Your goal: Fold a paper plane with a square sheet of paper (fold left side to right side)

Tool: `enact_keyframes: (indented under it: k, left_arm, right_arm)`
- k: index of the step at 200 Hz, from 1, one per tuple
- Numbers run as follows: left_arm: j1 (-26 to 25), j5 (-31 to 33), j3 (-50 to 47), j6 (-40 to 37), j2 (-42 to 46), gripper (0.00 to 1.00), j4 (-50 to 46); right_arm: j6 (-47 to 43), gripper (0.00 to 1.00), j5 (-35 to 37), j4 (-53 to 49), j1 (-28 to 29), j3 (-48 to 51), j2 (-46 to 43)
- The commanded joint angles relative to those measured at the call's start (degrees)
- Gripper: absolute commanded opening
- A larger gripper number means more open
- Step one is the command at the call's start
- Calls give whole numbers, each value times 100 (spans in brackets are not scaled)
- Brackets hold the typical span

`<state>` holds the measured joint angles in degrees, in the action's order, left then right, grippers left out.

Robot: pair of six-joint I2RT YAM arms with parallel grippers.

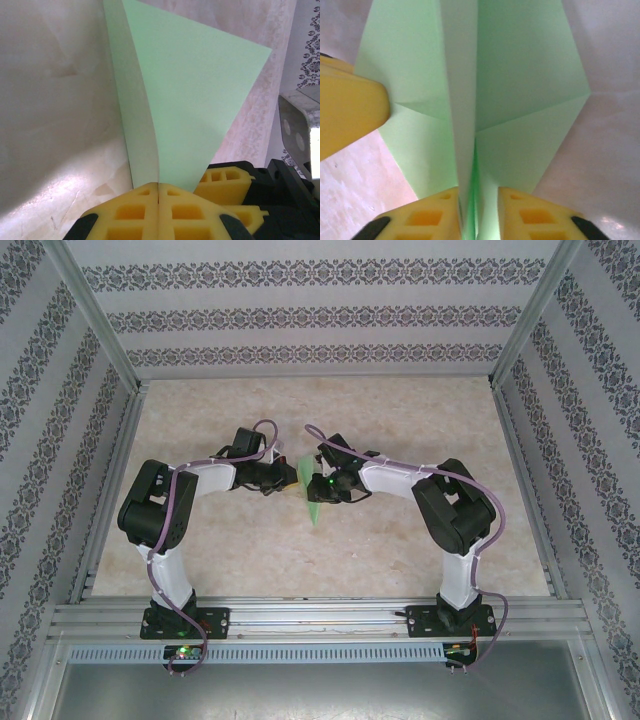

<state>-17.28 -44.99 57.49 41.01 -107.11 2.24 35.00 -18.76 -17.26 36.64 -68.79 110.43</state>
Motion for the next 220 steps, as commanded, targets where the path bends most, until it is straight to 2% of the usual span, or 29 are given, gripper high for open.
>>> enact_keyframes:
  k: [1, 156, 220]
  left_arm:
    - [-66, -29, -89, -41, -73, 0, 114]
    - [-67, 23, -155, -75, -65, 0, 109]
    - [-65, 58, -182, -94, -58, 0, 87]
  right_arm:
    - [-64, 21, 136, -164, 94, -183, 73]
    - [-42, 21, 356, -507, 249, -450, 347]
    - [24, 18, 416, -627, 319, -543, 486]
